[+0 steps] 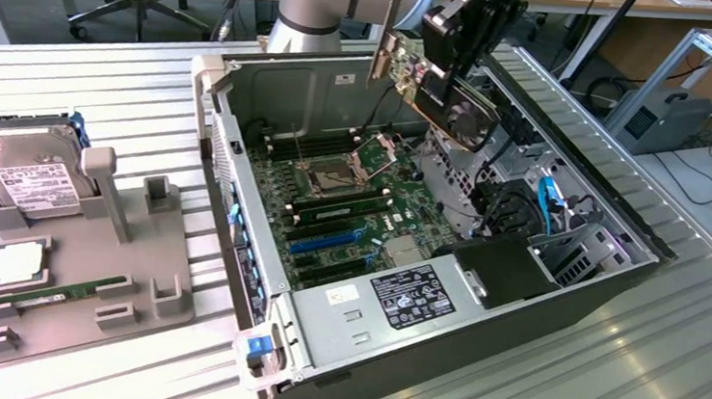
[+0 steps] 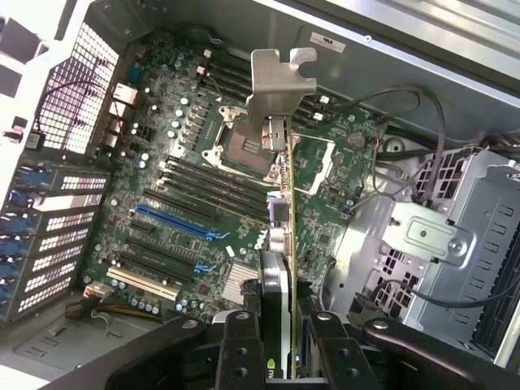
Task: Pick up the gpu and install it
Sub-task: 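Insert the gpu into the slot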
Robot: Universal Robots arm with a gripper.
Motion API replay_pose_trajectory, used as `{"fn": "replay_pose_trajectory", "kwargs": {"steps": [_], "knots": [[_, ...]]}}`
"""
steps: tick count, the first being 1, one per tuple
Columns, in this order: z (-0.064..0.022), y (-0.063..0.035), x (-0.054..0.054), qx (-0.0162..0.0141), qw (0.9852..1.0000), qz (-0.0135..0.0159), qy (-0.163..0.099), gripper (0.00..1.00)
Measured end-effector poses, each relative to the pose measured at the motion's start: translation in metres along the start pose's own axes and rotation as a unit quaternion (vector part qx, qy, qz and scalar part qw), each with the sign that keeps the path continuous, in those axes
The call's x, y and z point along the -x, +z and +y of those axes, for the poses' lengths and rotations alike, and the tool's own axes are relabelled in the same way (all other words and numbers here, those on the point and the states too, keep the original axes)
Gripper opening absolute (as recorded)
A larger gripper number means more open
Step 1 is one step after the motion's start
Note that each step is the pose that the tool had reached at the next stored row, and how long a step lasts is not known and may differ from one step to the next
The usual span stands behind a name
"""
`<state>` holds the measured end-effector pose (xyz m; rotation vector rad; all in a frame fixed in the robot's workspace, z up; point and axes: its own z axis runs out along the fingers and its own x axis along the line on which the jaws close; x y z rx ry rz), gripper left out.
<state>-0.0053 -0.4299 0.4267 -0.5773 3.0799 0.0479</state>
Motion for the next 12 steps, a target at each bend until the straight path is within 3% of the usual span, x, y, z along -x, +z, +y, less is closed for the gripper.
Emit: {"fn": "replay_pose_trajectory", "kwargs": {"steps": [12], "knots": [[0.0000, 0.0001, 0.0000, 0.0004, 0.9996, 0.0008, -0.029, 0.27]]}}
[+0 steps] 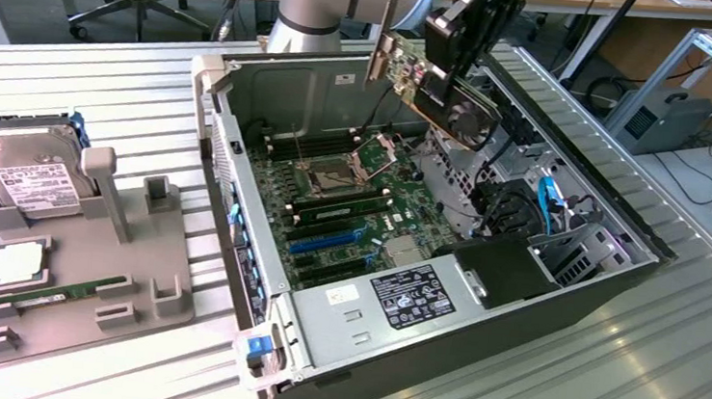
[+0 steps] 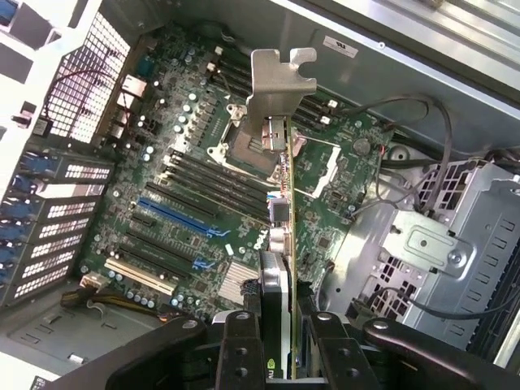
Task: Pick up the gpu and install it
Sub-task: 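Insert the gpu into the slot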
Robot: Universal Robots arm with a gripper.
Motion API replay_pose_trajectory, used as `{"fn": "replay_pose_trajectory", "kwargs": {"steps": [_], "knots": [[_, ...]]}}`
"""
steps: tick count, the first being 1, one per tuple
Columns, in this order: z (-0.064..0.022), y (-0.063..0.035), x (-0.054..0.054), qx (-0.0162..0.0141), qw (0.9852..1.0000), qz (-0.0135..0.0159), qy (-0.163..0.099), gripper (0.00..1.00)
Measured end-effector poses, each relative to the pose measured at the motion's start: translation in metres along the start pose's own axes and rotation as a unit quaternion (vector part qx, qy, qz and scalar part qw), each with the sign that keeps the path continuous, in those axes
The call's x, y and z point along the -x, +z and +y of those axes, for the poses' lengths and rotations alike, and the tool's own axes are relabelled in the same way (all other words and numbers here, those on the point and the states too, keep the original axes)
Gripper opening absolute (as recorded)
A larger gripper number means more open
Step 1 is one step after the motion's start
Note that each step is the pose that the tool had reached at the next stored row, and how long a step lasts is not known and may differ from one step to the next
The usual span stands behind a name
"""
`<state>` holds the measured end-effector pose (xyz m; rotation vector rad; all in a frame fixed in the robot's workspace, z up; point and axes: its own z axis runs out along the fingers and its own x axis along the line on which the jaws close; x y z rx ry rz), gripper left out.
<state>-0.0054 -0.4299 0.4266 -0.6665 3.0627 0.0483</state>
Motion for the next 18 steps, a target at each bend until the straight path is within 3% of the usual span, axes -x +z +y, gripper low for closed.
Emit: {"fn": "replay_pose_trajectory", "kwargs": {"steps": [18], "knots": [[0.0000, 0.0001, 0.0000, 0.0004, 0.9995, 0.0009, -0.032, 0.27]]}}
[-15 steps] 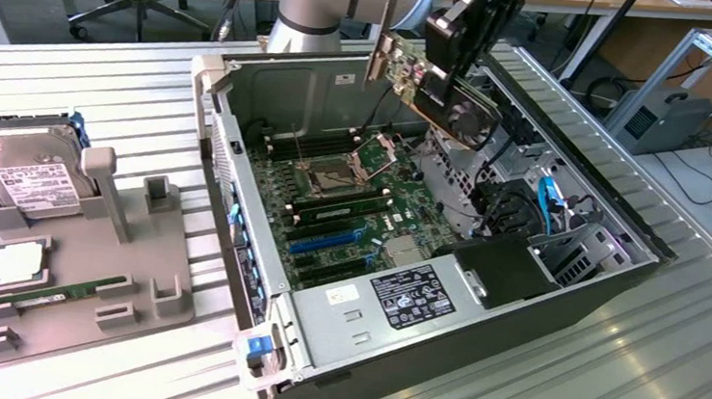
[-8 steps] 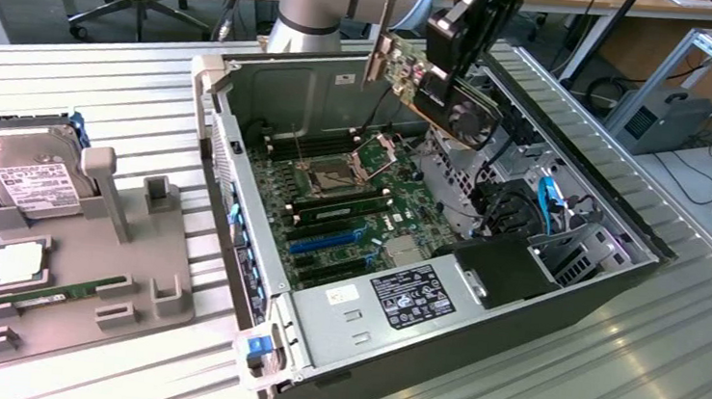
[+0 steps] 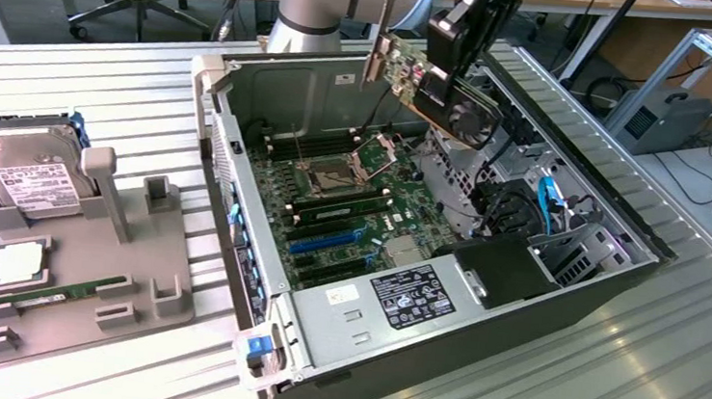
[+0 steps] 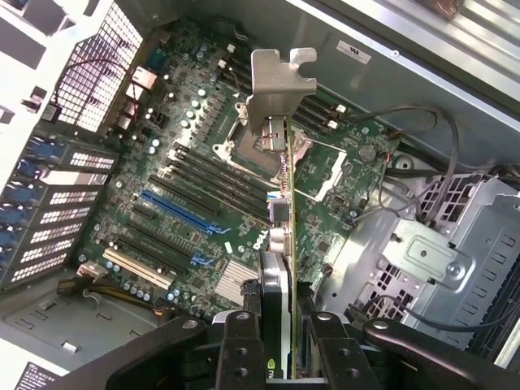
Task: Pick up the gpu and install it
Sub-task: 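Insert the gpu into the slot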
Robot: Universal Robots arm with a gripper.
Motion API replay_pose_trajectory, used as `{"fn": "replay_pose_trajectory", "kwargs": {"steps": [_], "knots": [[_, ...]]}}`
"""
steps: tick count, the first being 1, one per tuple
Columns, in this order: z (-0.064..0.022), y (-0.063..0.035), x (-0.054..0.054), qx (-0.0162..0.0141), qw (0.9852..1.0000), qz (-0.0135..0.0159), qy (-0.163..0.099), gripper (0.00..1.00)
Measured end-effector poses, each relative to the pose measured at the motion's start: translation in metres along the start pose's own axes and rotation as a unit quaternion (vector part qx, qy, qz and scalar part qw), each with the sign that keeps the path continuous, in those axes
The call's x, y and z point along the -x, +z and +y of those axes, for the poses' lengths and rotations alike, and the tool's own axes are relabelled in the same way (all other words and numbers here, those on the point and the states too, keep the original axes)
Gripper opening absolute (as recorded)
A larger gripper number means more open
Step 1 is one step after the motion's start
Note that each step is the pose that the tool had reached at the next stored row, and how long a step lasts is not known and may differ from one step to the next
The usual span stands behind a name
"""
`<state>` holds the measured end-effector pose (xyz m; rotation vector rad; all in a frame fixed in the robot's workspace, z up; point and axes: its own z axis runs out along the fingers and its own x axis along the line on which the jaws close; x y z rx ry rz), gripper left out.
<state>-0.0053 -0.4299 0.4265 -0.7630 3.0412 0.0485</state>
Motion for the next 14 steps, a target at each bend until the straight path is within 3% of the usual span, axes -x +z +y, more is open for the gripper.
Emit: {"fn": "replay_pose_trajectory", "kwargs": {"steps": [14], "knots": [[0.0000, 0.0001, 0.0000, 0.0003, 0.9998, 0.0005, -0.020, 0.27]]}}
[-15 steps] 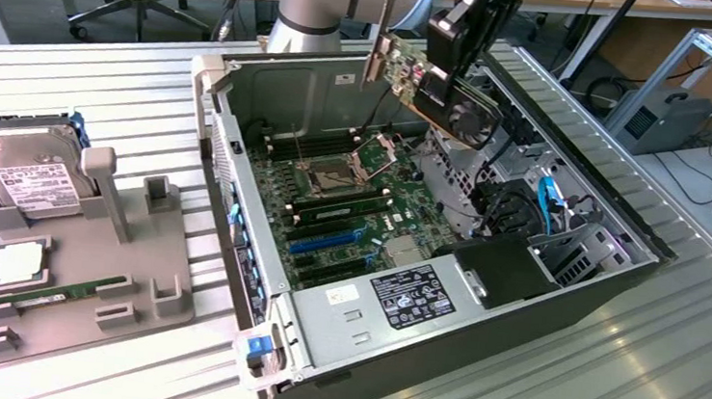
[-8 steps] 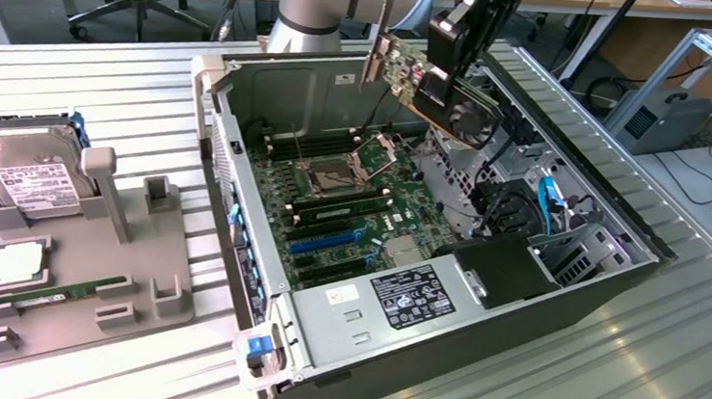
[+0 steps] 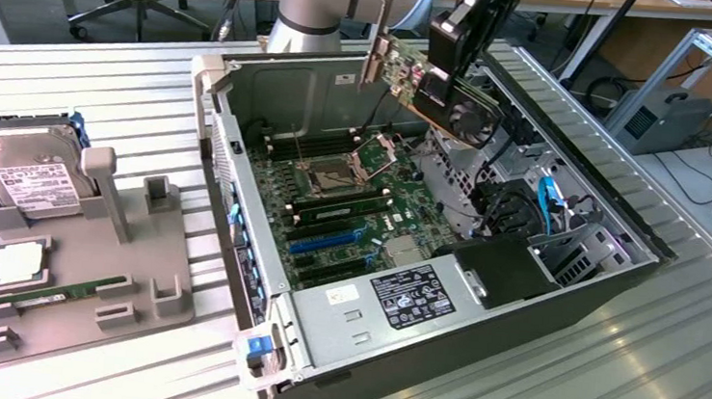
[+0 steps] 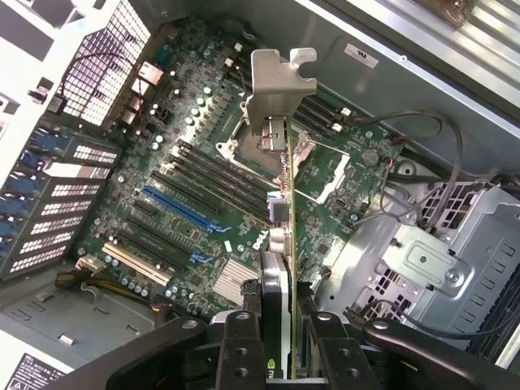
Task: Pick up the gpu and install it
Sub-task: 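Insert the gpu into the slot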
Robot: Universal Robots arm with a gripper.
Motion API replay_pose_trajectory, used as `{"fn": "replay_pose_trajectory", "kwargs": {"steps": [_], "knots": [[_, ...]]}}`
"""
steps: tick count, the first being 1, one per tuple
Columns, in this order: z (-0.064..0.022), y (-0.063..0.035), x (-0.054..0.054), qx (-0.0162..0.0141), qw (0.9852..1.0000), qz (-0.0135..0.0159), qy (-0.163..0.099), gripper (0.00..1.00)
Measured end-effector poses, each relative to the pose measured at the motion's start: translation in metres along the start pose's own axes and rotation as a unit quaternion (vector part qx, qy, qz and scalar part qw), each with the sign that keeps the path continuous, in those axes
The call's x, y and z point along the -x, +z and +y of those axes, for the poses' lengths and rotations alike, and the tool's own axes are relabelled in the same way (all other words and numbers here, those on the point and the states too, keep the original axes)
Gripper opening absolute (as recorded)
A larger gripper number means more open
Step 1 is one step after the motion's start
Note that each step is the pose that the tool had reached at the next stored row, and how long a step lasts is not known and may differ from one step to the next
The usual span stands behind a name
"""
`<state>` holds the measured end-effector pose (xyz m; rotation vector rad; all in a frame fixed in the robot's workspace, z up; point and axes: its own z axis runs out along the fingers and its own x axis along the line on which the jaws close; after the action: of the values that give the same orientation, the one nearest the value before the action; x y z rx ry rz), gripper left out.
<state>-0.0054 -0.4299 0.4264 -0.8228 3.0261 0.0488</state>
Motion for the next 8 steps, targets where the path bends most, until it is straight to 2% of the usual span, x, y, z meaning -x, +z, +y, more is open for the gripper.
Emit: {"fn": "replay_pose_trajectory", "kwargs": {"steps": [8], "knots": [[0.0000, 0.0000, 0.0000, 0.0001, 0.9999, 0.0003, -0.011, 0.27]]}}
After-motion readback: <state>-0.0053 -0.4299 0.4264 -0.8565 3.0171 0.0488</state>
